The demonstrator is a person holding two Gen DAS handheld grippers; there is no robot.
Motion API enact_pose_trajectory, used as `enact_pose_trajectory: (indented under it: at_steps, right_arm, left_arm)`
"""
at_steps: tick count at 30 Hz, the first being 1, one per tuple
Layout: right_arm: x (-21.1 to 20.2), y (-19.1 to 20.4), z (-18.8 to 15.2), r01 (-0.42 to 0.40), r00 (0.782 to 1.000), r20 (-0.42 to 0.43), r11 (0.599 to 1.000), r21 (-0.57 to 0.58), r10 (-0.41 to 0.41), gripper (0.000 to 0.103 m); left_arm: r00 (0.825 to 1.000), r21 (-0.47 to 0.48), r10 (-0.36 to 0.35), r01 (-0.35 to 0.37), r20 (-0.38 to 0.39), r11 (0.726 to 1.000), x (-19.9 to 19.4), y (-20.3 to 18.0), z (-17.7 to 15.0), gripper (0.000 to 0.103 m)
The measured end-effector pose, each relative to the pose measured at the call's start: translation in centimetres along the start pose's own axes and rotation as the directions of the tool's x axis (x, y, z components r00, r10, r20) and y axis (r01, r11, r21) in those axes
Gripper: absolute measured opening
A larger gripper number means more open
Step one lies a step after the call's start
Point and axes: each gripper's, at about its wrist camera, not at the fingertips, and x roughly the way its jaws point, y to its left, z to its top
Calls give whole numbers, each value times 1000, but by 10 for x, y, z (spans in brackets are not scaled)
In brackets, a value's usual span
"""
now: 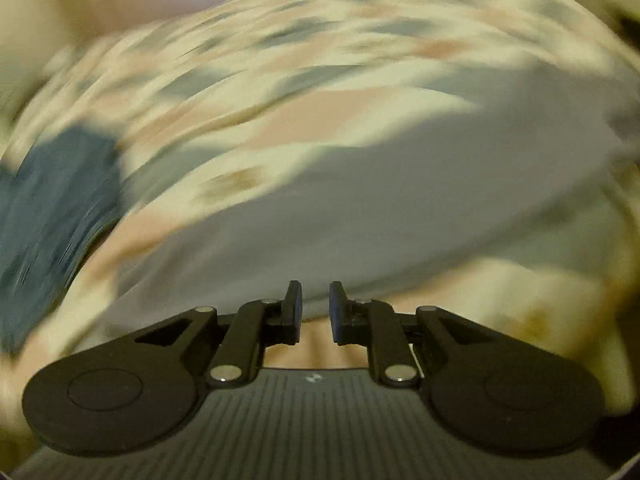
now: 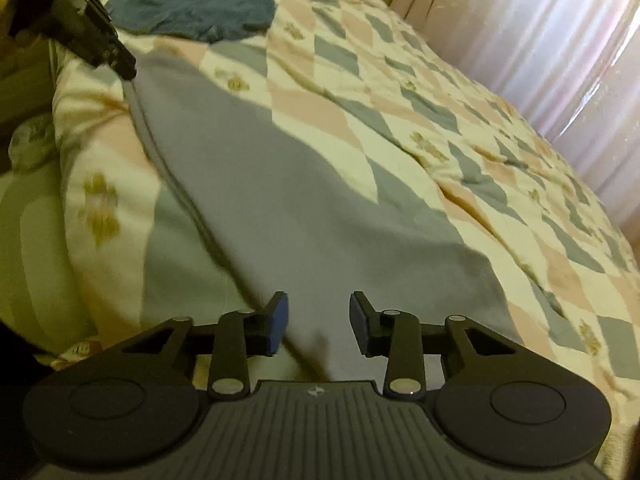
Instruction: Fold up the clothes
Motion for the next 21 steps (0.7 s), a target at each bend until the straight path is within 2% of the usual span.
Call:
enact_pose_trajectory:
  at_steps: [2, 6, 8, 10, 11, 14, 16, 17, 19, 21]
  right_arm:
    - [7, 8, 17, -19, 1000, 19, 1000, 10, 18, 32]
    - [34, 41, 67, -58, 996, 69, 998, 10, 57, 32]
    - [48, 63, 94, -63, 995, 78, 998, 11, 62, 32]
    - [61, 86, 124, -63, 995, 86, 997, 43, 59, 33]
    - [67, 99, 139, -62, 995, 85, 996, 68, 56, 34]
    - [84, 132, 173, -48, 998, 49, 986, 163, 41, 37]
    - [92, 153, 191, -32, 999, 25, 979, 201, 28, 38]
    - [95, 164, 199, -23, 1000, 13, 975, 219, 21, 38]
    - [98, 185, 214, -4, 1000, 0, 976, 219, 5, 37]
    - [99, 201, 225, 7, 1000, 7, 981, 195, -9, 37]
  left_arm:
    - [999, -84, 49, -48, 5, 995, 4, 44, 13, 14]
    - [997, -9, 78, -78, 4, 997, 28, 110, 36, 13]
    - [999, 83, 28, -26, -24, 996, 47, 131, 38, 13]
    - [997, 189, -54, 64, -60, 980, 70, 144, 34, 13]
    - [993, 245, -90, 107, -79, 964, 80, 149, 31, 13]
    - [978, 412, -165, 203, -126, 888, 109, 159, 20, 13]
    - [962, 465, -231, 273, -146, 842, 120, 165, 17, 10]
    - [954, 490, -261, 300, -149, 818, 123, 167, 16, 0]
    - [937, 546, -315, 343, -149, 765, 123, 174, 16, 0]
    - [927, 561, -351, 363, -135, 744, 122, 188, 22, 0]
